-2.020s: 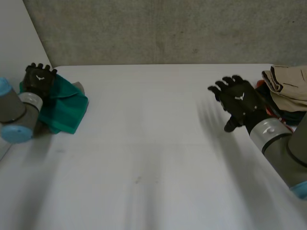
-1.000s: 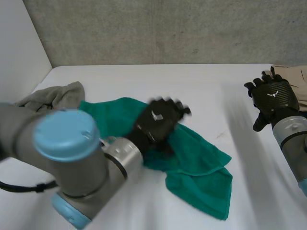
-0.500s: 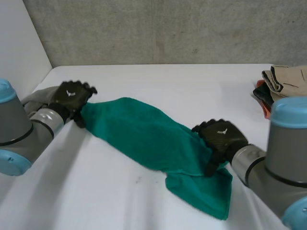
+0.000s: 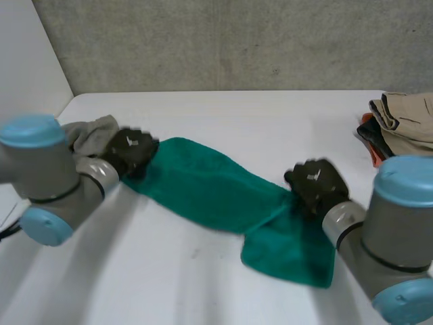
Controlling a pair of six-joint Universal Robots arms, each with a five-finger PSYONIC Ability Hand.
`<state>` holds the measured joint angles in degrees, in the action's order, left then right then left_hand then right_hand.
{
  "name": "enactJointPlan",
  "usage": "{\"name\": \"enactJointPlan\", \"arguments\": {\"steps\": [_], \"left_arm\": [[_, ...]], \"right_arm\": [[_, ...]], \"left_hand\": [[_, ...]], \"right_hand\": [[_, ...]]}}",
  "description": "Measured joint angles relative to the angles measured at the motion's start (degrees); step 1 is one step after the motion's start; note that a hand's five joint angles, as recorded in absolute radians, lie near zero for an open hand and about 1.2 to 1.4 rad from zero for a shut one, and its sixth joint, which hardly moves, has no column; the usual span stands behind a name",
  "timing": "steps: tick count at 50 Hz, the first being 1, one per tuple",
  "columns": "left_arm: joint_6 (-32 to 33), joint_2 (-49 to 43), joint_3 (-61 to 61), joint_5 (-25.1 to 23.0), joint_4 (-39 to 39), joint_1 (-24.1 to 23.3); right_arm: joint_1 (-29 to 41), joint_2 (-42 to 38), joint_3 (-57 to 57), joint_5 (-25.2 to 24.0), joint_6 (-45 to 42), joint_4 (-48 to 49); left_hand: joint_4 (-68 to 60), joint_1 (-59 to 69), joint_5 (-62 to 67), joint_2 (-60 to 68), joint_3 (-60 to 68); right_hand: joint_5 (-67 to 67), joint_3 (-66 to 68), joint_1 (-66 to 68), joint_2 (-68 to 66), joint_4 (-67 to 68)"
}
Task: Fold the laundry.
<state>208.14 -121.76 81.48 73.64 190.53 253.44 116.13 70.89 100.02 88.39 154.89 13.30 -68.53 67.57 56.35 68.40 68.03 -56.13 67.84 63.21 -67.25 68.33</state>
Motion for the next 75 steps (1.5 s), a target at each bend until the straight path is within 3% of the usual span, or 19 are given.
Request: {"name": "enactJointPlan", "arguments": {"steps": [5, 11, 17, 18, 20, 24, 28, 33, 38, 44, 47, 49, 50, 51, 53, 58, 62, 70, 75], "left_arm": [[-10.18, 16.18, 3.78, -0.29, -1.23, -0.34], [-19.96, 29.09, 7.07, -0.82, -1.28, 0.13], [-22.59, 31.06, 9.56, -0.92, -1.31, 0.04], [-22.71, 30.45, 10.52, -0.9, -1.37, -0.43], [-22.86, 28.67, 12.43, -0.77, -1.43, -1.98], [-23.25, 23.29, 15.52, -0.25, -1.21, -7.66], [-24.45, 17.0, 16.03, 1.49, -0.08, -14.23], [-28.43, 7.8, 11.56, 7.51, 2.28, -22.29], [-32.83, -0.48, 2.43, 13.71, 3.08, -27.31], [-35.96, -10.18, -9.27, 17.34, 1.63, -30.92], [-36.85, -14.85, -14.36, 18.29, -0.69, -32.05], [-37.46, -17.08, -16.75, 18.62, -2.65, -32.54], [-37.89, -17.97, -17.72, 18.74, -3.9, -32.74], [-38.21, -18.37, -18.21, 18.8, -4.63, -32.85], [-38.95, -18.22, -18.58, 19.05, -6.25, -32.85], [-39.68, -11.5, -16.01, 19.42, -8.42, -30.32], [-39.44, -0.77, -10.6, 18.16, -10.62, -25.25], [-37.13, 16.06, -2.42, 9.36, -16.52, -17.45], [-29.87, 20.93, 0.61, 2.59, -19.01, -10.99]], "right_arm": [[-1.43, 10.97, -2.71, -0.35, -5.06, -2.81], [-3.26, 17.48, -9.83, -0.27, -10.07, -7.57], [-2.84, 17.71, -14.64, -0.23, -10.35, -12.61], [-2.46, 17.45, -15.06, -0.2, -10.04, -13.53], [-1.73, 16.89, -15.25, -0.12, -9.38, -14.67], [-0.33, 15.64, -14.46, 0.01, -7.95, -15.66], [0.97, 14.87, -13.73, 0.12, -7.08, -15.72], [2.79, 15.35, -13.46, 0.26, -6.31, -15.53], [5.24, 18.43, -13.83, 0.41, -4.11, -15.62], [7.51, 22.18, -14.32, 0.48, -1.92, -16.03], [8.14, 23.73, -14.56, 0.54, -1.35, -16.23], [8.25, 24.31, -14.68, 0.57, -1.21, -16.29], [8.18, 24.48, -14.68, 0.59, -1.18, -16.3], [8.1, 24.55, -14.68, 0.59, -1.2, -16.3], [7.77, 24.53, -14.48, 0.56, -1.33, -16.29], [6.6, 24.11, -13.98, 0.37, -2.06, -16.39], [3.59, 23.36, -13.79, -0.01, -3.3, -16.49], [-1.63, 20.66, -14.16, -1.73, -5.04, -16.42], [-2.29, 15.65, -14.47, -4.15, -4.69, -16.18]], "left_hand": [[-0.18, 0.0, 0.0, 0.0, 0.0], [-0.21, 0.0, 0.0, 0.1, 0.08], [3.65, -4.63, -3.7, -3.67, -3.77], [22.93, -25.27, -22.62, -22.99, -22.79], [36.9, -41.15, -35.83, -36.85, -36.33], [47.04, -46.15, -45.11, -46.37, -45.78], [47.04, -46.15, -45.25, -46.37, -45.78], [47.04, -46.15, -45.26, -46.37, -45.78], [47.04, -46.15, -45.25, -46.37, -45.78], [46.84, -45.91, -45.05, -46.13, -45.63], [40.82, -38.73, -38.53, -40.85, -40.38], [31.12, -28.9, -28.95, -30.03, -30.82], [15.0, -12.14, -13.15, -13.75, -13.6], [5.75, -2.36, -4.0, -4.88, -5.57], [0.81, -0.52, -0.36, -0.49, -0.64], [-0.01, -0.52, -0.37, 0.09, -0.04], [-0.16, -0.52, -0.36, 0.09, -0.04], [-0.19, -0.52, -0.36, 0.12, -0.04], [-0.22, -0.53, -0.36, 0.15, 0.03]], "right_hand": [[0.0, 0.0, 0.0, 0.0, 0.06], [0.0, 0.0, 0.0, 0.0, 0.19], [0.0, 0.26, 0.0, 0.0, 0.19], [0.0, 0.31, 0.0, 0.0, 0.19], [0.0, 0.31, 0.0, 0.0, 0.19], [0.0, 0.32, 0.0, -0.22, 0.2], [0.0, 0.32, 0.0, -0.22, 0.2], [0.0, 0.32, 0.0, -0.22, 0.21], [0.0, 0.32, 0.0, -0.22, 0.21], [0.0, 0.32, 0.0, -0.22, 0.22], [0.0, 0.32, 0.0, -0.22, 0.22], [0.0, 0.32, 0.82, -0.22, 0.23], [0.0, 0.32, 1.52, -0.22, 0.23], [0.0, 0.32, 1.52, -0.22, 0.23], [0.0, 0.32, 1.52, -0.22, 0.24], [0.0, 0.32, 1.52, -0.22, 0.26], [0.0, 0.5, 1.52, -0.4, 0.28], [0.0, 0.53, 1.52, -0.7, 0.38], [-0.58, 0.52, 1.52, -0.7, 0.42]]}}
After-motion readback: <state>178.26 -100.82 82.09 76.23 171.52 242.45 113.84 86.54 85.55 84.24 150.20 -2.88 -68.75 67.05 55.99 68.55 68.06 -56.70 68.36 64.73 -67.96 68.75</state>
